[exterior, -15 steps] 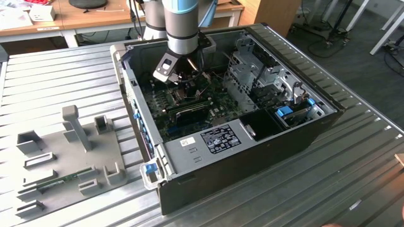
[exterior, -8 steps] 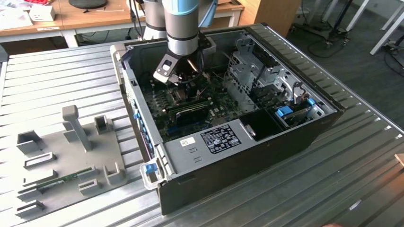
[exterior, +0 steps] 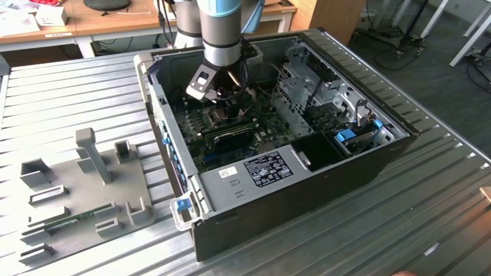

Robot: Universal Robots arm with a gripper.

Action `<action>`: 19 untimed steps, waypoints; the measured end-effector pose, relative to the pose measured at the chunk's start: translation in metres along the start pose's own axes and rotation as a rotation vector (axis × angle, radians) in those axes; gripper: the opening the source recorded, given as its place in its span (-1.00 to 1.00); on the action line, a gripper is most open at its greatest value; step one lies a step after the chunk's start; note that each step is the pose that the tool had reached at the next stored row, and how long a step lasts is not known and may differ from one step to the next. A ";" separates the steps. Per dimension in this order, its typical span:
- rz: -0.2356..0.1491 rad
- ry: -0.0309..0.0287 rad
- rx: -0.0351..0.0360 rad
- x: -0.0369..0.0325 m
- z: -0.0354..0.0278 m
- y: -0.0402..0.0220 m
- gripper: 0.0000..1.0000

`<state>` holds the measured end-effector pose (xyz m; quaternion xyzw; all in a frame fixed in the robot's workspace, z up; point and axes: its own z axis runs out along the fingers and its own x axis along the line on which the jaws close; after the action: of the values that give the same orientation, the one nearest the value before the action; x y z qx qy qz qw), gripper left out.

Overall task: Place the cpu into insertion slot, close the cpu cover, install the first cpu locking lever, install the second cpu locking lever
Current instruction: 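Place the cpu into insertion slot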

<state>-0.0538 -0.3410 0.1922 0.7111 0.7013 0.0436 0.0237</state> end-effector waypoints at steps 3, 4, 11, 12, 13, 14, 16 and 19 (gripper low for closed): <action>0.000 -0.0001 0.0001 0.0002 -0.0063 0.0006 0.33; 0.000 0.0001 0.0000 0.0003 -0.0086 0.0008 0.33; 0.000 0.0001 -0.0001 0.0006 -0.0197 0.0019 0.33; 0.000 0.0002 -0.0002 0.0006 -0.0197 0.0019 0.33; 0.000 0.0001 -0.0001 0.0006 -0.0198 0.0019 0.33; 0.000 -0.0001 0.0000 0.0006 -0.0199 0.0019 0.33; 0.000 0.0000 -0.0001 0.0006 -0.0199 0.0019 0.33; 0.000 -0.0001 0.0000 0.0006 -0.0201 0.0019 0.31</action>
<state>-0.0538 -0.3409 0.2124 0.7111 0.7013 0.0436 0.0237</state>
